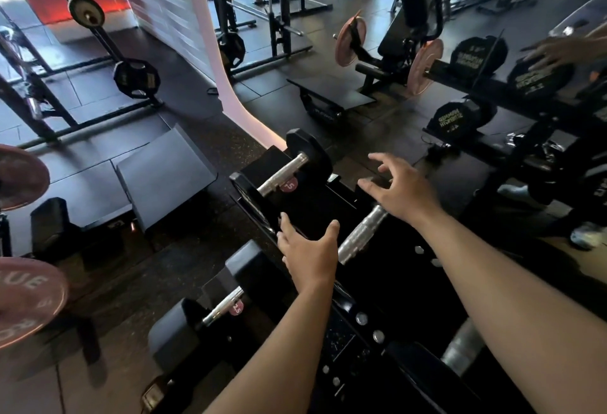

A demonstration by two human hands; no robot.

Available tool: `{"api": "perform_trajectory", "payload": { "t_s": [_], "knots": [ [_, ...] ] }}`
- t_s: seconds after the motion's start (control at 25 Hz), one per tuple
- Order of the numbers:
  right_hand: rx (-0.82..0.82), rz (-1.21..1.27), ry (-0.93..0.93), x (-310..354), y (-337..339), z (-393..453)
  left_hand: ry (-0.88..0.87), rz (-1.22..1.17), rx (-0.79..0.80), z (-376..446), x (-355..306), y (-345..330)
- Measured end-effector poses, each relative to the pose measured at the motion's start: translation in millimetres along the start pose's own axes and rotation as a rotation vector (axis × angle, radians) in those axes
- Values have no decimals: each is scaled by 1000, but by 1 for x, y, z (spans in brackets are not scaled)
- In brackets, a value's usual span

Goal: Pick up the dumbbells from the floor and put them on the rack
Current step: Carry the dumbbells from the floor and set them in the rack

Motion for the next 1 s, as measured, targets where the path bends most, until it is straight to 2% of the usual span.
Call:
{"api": "perform_trajectory", "payload": {
  "t_s": [0.4, 0.68, 0.84, 1.0],
  "knots": [
    [9, -120, 30, -12, -16, -25, 90, 103, -16, -11, 12, 7],
    [10, -89, 44, -16, -23, -24, 97, 85, -48, -17, 16, 6],
    [117, 36, 6, -17, -15, -30, 111, 5, -68, -28, 14, 4],
    [28, 33, -3, -25, 31, -55, 92, -170, -134, -69, 16, -2]
  ]
}}
Point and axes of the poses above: each hand's wrist, its own z-axis towards the middle knuckle, its own y-axis out of the back of the hand, x = y × z, the point moved 6 cm from there along z, towards the middle knuckle, and after that the axes turned 5 degrees about -z, right-handed, at the moved point
